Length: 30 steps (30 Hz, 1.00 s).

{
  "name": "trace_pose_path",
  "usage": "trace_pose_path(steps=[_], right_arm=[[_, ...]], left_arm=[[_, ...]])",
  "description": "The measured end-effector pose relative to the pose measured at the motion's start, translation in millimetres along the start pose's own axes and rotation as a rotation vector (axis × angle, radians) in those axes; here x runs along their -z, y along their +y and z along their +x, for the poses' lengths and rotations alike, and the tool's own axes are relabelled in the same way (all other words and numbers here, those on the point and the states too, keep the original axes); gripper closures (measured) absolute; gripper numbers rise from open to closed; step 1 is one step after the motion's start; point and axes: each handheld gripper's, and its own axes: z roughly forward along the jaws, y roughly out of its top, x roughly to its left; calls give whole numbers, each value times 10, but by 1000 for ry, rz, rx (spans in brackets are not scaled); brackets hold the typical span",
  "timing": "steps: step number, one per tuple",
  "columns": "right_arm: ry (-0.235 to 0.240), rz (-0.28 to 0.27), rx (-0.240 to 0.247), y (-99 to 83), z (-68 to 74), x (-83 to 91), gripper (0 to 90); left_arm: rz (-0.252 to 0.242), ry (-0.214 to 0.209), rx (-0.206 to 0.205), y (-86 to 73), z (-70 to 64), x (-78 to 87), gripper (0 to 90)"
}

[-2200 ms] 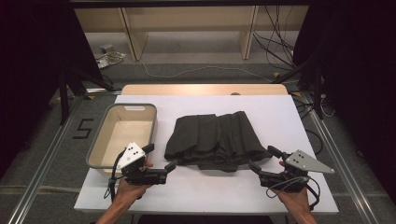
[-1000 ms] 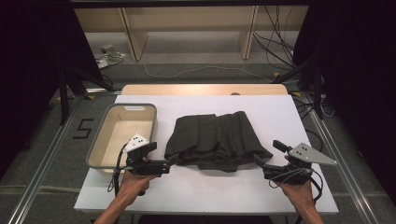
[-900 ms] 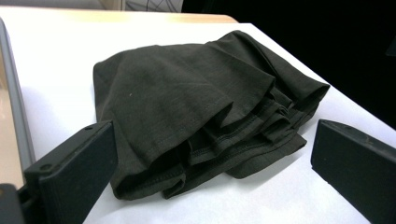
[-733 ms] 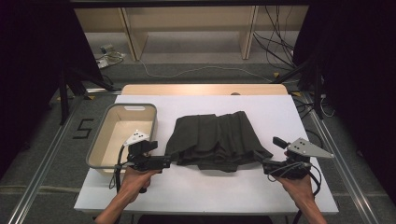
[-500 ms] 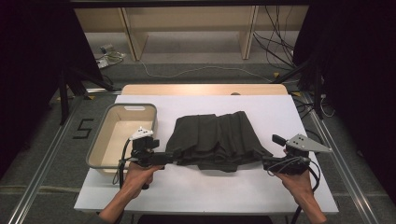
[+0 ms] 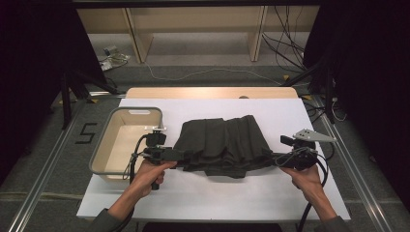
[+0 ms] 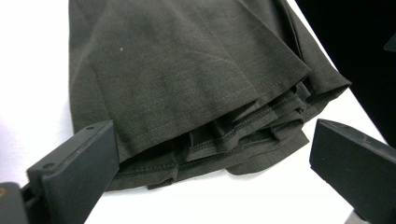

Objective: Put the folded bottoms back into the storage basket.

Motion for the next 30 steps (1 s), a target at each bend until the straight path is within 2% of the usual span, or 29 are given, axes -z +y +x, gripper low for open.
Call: trace_pose_path(steps=[1, 2, 3, 4, 5, 7, 9, 11, 12, 16, 21, 22, 23, 24, 29, 30], right_arm=[[0, 0, 0, 0, 0, 0, 121], [-1, 9, -6, 0, -19, -19, 121], [-2, 10, -7, 1, -22, -24, 121], [-2, 11, -8, 5, -28, -30, 121], [-1, 9, -5, 7, -32, -36, 121], [0, 10, -6, 10, -36, -44, 121], [2, 21, -9, 15, -48, -72, 121], [2, 26, -11, 17, -52, -80, 121], [2, 28, -16, 20, -64, -98, 121], [0, 32, -20, 28, -88, -121, 121], [-2, 47, -25, 37, -116, -158, 116], [-2, 52, -30, 42, -124, -167, 115], [-2, 52, -30, 42, -124, -167, 115], [7, 61, -48, 57, -144, -191, 112], [37, 103, -92, 126, -210, -292, 105], [49, 111, -106, 144, -233, -323, 105]], left_arm=[[0, 0, 0, 0, 0, 0, 12], [7, 1, 41, 42, 37, -48, 11], [12, 1, 64, 66, 65, -82, 12], [13, 7, 71, 80, 76, -105, 12], [16, 46, 54, 107, 90, -134, 12], [19, 56, 65, 128, 102, -157, 11], [16, 84, 42, 175, 79, -196, 12], [16, 87, 34, 182, 53, -209, 12], [28, 90, 13, 197, 4, -235, 12], [41, 78, 7, 240, -50, -295, 12], [56, 76, 18, 284, -43, -355, 12], [66, 71, 35, 307, -16, -385, 12], [66, 71, 35, 307, -16, -385, 12], [74, 77, 50, 329, 12, -420, 12], [84, 106, 67, 368, 43, -495, 11], [95, 108, 93, 393, 61, -542, 10]])
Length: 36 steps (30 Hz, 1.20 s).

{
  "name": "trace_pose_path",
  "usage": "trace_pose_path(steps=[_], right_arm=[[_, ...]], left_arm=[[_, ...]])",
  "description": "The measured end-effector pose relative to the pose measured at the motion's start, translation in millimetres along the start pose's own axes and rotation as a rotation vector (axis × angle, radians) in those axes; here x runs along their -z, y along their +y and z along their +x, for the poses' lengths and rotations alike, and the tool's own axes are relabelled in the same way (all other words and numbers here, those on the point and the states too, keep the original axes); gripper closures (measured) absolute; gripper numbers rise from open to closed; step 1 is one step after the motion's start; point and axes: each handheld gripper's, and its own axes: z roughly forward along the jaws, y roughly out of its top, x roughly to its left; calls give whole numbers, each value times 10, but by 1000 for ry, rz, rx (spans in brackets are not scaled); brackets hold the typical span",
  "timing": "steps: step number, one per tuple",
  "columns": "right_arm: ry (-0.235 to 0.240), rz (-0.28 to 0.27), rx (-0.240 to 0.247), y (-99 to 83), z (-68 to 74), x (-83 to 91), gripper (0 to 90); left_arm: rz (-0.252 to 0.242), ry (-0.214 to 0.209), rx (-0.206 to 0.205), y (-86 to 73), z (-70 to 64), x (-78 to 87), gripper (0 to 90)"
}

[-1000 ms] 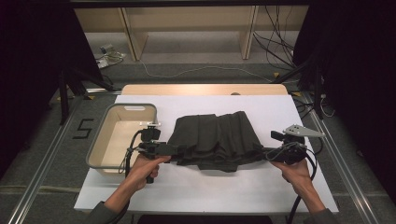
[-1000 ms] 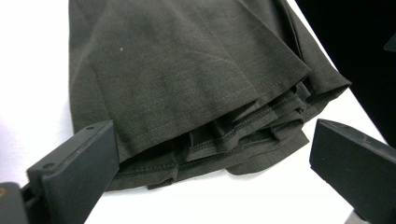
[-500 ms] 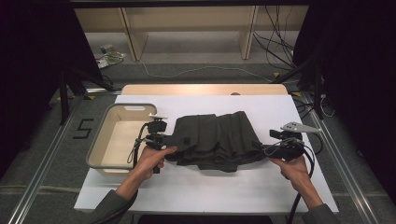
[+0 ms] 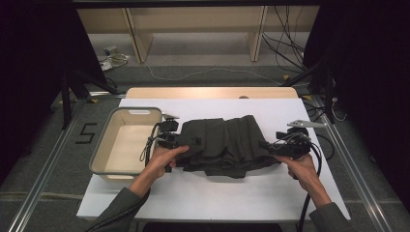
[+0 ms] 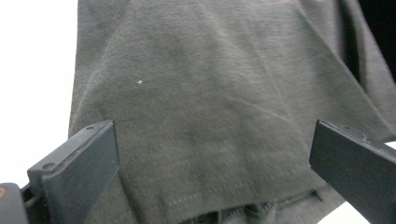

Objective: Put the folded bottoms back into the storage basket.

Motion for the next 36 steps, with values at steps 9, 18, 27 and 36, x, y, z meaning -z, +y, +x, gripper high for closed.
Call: trace_pose_path(steps=[9, 18, 27, 36], right_arm=[[21, 78, -59, 117, -142, -205, 102], [8, 97, -71, 132, -224, -317, 102], [6, 133, -81, 144, -244, -423, 102], [2, 164, -86, 148, -262, -528, 102]], left_arm=[[16, 93, 31, 112, 32, -118, 0], [50, 160, 51, 122, 124, -266, 0], [82, 186, 76, 118, 183, -368, 0], [121, 78, 134, 77, 255, -397, 0]])
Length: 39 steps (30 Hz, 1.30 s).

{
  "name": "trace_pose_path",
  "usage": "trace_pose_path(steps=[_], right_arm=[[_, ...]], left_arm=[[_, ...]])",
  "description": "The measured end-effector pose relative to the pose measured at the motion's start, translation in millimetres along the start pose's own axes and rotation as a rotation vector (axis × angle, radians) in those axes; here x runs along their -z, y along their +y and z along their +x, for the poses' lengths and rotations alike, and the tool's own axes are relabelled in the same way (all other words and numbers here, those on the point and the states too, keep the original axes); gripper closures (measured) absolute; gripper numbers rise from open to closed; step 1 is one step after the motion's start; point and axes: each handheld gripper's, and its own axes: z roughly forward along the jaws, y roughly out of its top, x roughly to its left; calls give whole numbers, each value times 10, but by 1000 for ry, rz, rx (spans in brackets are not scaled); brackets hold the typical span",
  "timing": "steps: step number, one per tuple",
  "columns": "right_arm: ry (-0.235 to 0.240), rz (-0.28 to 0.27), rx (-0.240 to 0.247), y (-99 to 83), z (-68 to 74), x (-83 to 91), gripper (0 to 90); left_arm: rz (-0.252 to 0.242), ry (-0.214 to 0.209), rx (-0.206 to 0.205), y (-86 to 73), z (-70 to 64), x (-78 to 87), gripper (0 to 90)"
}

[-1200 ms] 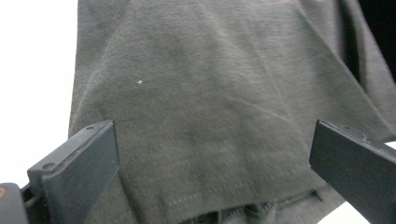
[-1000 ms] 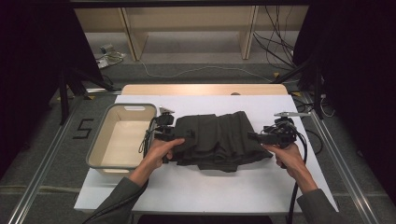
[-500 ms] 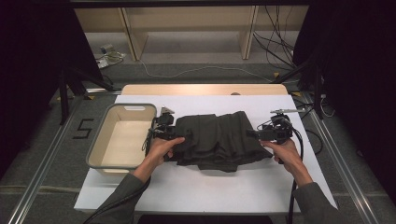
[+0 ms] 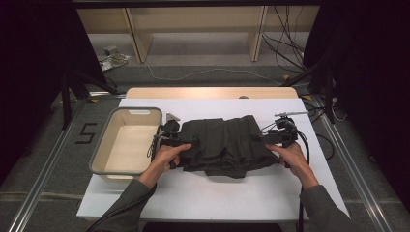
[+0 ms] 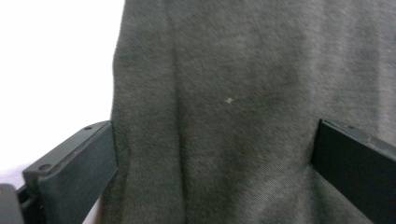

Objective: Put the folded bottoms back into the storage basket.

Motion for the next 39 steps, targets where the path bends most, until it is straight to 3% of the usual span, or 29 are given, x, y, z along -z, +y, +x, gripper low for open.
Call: trace_pose_path(steps=[2, 5, 6, 7, 10, 12, 14, 17, 21, 23, 25, 30, 34, 39], right_arm=[[2, 8, -5, 0, -6, -19, 103], [-3, 22, -13, 1, -11, -46, 103], [-4, 26, -16, 2, -13, -58, 102], [-4, 26, -16, 2, -13, -58, 102], [0, 48, -33, 4, -22, -113, 102], [-4, 62, -41, 5, -21, -149, 102], [-7, 75, -41, 6, -19, -187, 102], [-24, 85, -38, 10, -20, -225, 102], [-28, 97, -42, 14, -39, -245, 102], [-32, 98, -48, 14, -49, -255, 103], [-27, 105, -51, 8, -50, -270, 102], [-24, 118, -42, 4, -27, -302, 102], [-40, 138, -43, -1, -32, -336, 101], [-32, 157, -54, -10, -52, -364, 101]], left_arm=[[13, -35, 13, -12, -13, -5, 0], [19, -41, 0, -27, -40, -19, 0], [30, -70, 0, -34, -56, -27, 0], [30, -70, 0, -34, -56, -27, 0], [42, -111, -29, -51, -76, -46, 0], [43, -125, -46, -62, -94, -58, 0], [52, -110, -71, -61, -119, -67, 1], [47, -133, -59, -35, -101, -69, 18], [28, -144, -72, -48, -107, -76, 144], [16, -135, -66, -51, -113, -76, 178], [0, -111, -91, -54, -110, -71, 280], [-8, -142, -95, -65, -84, -86, 484], [-16, -163, -97, -68, -62, -89, 569], [-20, -183, -90, -65, -54, -89, 605]])
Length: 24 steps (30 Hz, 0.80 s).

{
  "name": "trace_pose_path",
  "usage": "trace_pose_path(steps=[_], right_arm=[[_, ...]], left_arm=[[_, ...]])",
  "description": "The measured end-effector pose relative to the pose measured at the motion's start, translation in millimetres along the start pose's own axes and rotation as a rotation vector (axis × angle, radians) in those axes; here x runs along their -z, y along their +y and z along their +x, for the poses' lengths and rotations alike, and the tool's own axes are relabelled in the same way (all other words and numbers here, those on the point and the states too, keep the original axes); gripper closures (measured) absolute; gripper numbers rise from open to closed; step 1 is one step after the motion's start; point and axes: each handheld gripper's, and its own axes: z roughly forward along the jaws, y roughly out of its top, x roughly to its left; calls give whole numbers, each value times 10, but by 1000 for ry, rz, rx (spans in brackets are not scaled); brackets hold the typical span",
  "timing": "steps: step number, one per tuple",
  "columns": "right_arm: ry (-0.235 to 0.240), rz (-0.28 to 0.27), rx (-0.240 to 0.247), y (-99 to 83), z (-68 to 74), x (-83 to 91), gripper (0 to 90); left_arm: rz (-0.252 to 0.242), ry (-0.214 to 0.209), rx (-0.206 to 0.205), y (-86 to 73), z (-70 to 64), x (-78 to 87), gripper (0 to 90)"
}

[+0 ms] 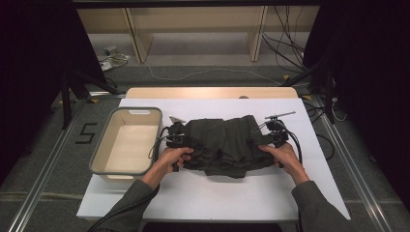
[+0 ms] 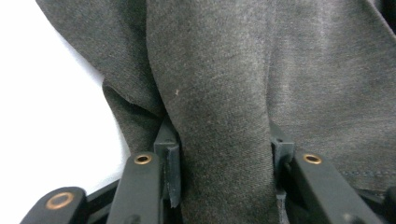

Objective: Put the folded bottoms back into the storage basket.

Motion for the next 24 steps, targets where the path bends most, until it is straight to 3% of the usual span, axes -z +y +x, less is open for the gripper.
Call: trace_pose_path(steps=[10, 11, 12, 14, 15, 16, 17, 18, 19, 24], right_arm=[[31, 80, -20, -12, 79, -152, 193], [31, 84, -23, -5, 116, -170, 271], [50, 90, -32, -1, 126, -179, 296], [34, 91, -36, 0, 160, -195, 342], [47, 93, -49, 0, 165, -197, 400], [47, 93, -49, 0, 165, -197, 400], [82, 88, -78, -5, 158, -208, 506], [82, 88, -78, -5, 158, -208, 506], [111, 90, -91, -8, 162, -219, 616], [110, 68, -76, -11, 213, -203, 725]], left_arm=[[-2, -15, -9, -4, 15, 4, 620], [-6, -19, -10, -6, 11, 4, 627], [-6, -19, -10, -6, 11, 4, 633], [-11, -24, -12, -9, 10, 4, 645], [-18, -26, -17, -14, 6, 3, 651], [-18, -26, -17, -14, 6, 3, 655], [-23, -31, -20, -16, 0, 5, 660], [-23, -31, -20, -16, 0, 5, 663], [-31, -38, -26, -18, -6, 7, 666], [-50, -51, -37, -26, -20, 18, 671]])
